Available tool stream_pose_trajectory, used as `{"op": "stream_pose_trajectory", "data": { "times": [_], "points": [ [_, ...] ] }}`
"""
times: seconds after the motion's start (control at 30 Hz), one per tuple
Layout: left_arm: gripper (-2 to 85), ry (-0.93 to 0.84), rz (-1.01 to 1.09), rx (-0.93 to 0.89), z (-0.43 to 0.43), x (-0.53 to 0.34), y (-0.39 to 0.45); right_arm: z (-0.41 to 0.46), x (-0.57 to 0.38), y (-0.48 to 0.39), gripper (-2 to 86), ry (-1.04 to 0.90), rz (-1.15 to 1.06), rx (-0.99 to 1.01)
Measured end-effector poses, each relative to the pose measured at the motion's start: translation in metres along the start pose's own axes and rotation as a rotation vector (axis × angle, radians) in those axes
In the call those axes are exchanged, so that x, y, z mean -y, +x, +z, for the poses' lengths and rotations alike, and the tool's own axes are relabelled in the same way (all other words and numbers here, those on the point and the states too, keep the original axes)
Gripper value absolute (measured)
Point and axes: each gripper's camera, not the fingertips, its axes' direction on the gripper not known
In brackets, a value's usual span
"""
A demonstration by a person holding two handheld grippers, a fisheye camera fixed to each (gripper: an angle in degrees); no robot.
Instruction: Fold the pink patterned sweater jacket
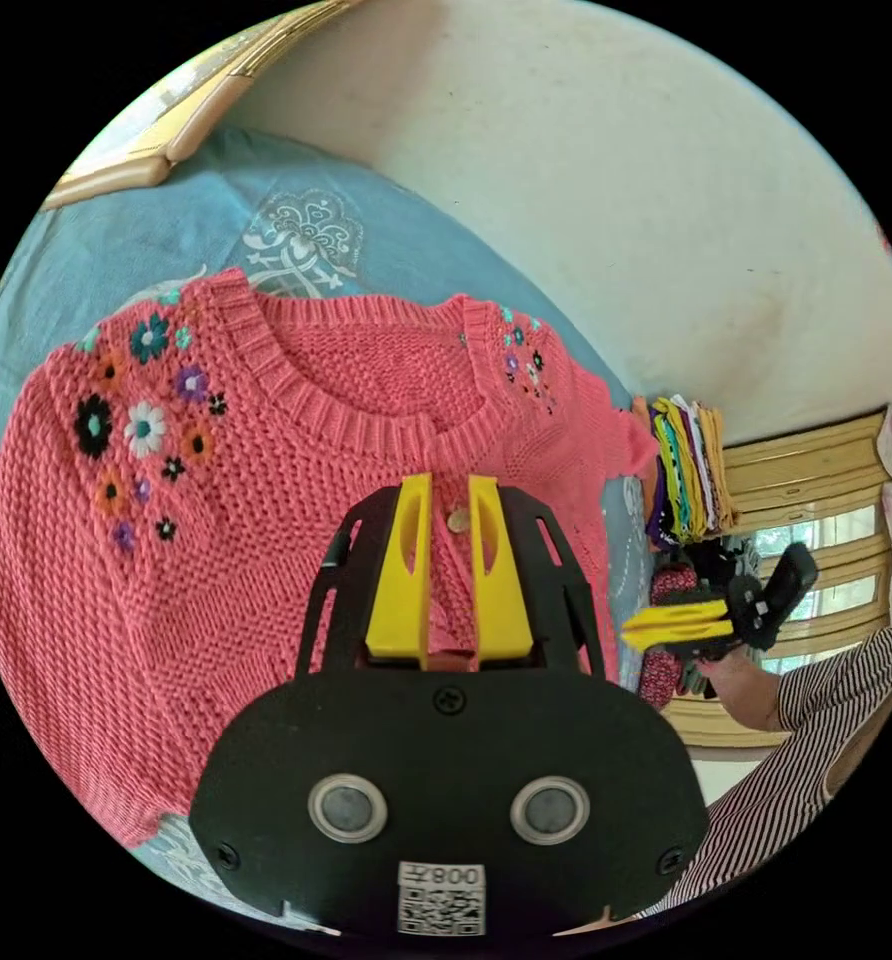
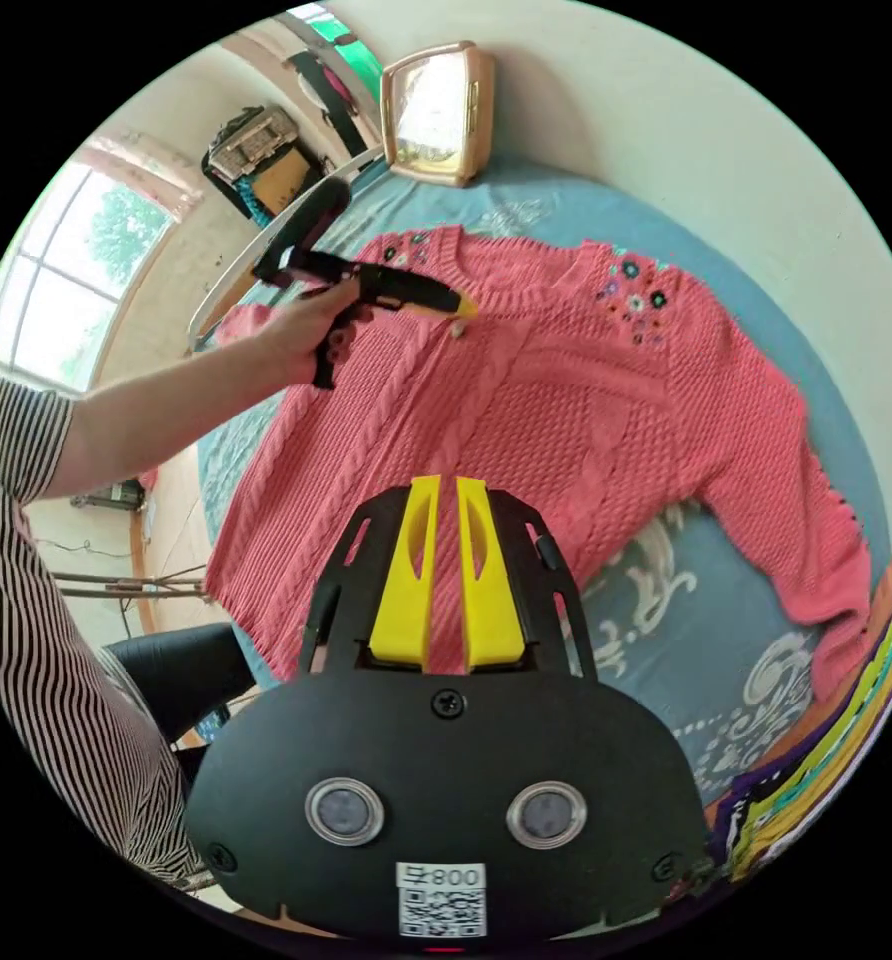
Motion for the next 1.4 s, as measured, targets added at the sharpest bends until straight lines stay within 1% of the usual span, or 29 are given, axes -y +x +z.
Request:
{"op": "stream_pose_trajectory", "data": {
  "times": [0.1,0.17,0.27,0.4,0.57,0.6,0.67,0.7,0.77,0.83,0.93,1.0,1.1,1.17,1.2,1.23,1.4],
  "points": [
    [2.7,0.004,0.012,0.022,0.000,0.016,-0.003,0.007,0.053,0.034,5.4,0.055,0.012,-0.108],
    [1.5,0.013,0.020,0.020,-0.002,0.024,-0.004,0.024,0.089,0.058,6.1,0.015,0.039,-0.165],
    [0.7,0.014,0.052,0.040,-0.004,0.040,-0.004,0.041,0.114,0.075,6.1,-0.046,0.022,-0.161],
    [0.3,0.039,0.081,0.051,-0.009,0.065,-0.008,0.033,0.122,0.085,4.2,-0.023,-0.011,-0.190],
    [0.2,0.102,0.088,0.051,-0.018,0.098,-0.016,0.007,0.146,0.117,1.8,0.064,0.044,-0.138],
    [0.2,0.126,0.096,0.066,-0.021,0.105,-0.017,0.007,0.149,0.120,1.7,0.059,0.046,-0.135],
    [0.2,0.109,0.100,0.077,-0.019,0.117,-0.022,0.017,0.159,0.134,1.4,-0.023,0.053,-0.100],
    [0.2,0.062,0.088,0.097,-0.012,0.124,-0.027,0.016,0.158,0.136,1.3,-0.009,0.054,-0.102],
    [0.2,0.046,0.069,0.094,-0.008,0.128,-0.034,0.002,0.154,0.146,1.0,0.017,0.063,-0.112],
    [0.2,0.082,0.071,0.087,-0.014,0.127,-0.037,-0.018,0.148,0.155,0.9,0.079,0.078,-0.091],
    [0.3,0.135,0.036,0.118,-0.029,0.125,-0.050,-0.052,0.141,0.182,0.5,0.190,0.122,-0.091],
    [0.3,0.174,-0.018,0.164,-0.042,0.128,-0.067,-0.065,0.142,0.204,0.4,0.226,0.155,-0.113],
    [0.3,0.224,-0.104,0.216,-0.053,0.137,-0.088,-0.068,0.154,0.245,0.2,0.215,0.231,-0.129],
    [0.2,0.241,-0.134,0.265,-0.055,0.146,-0.097,-0.056,0.167,0.273,0.2,0.127,0.272,-0.189],
    [0.2,0.222,-0.165,0.306,-0.051,0.153,-0.103,-0.053,0.170,0.279,0.2,0.108,0.267,-0.195],
    [0.2,0.213,-0.169,0.312,-0.049,0.157,-0.106,-0.056,0.171,0.288,0.1,0.145,0.266,-0.181],
    [0.2,0.207,-0.134,0.306,-0.037,0.176,-0.106,-0.075,0.169,0.319,0.1,0.144,0.318,-0.109]
  ]
}}
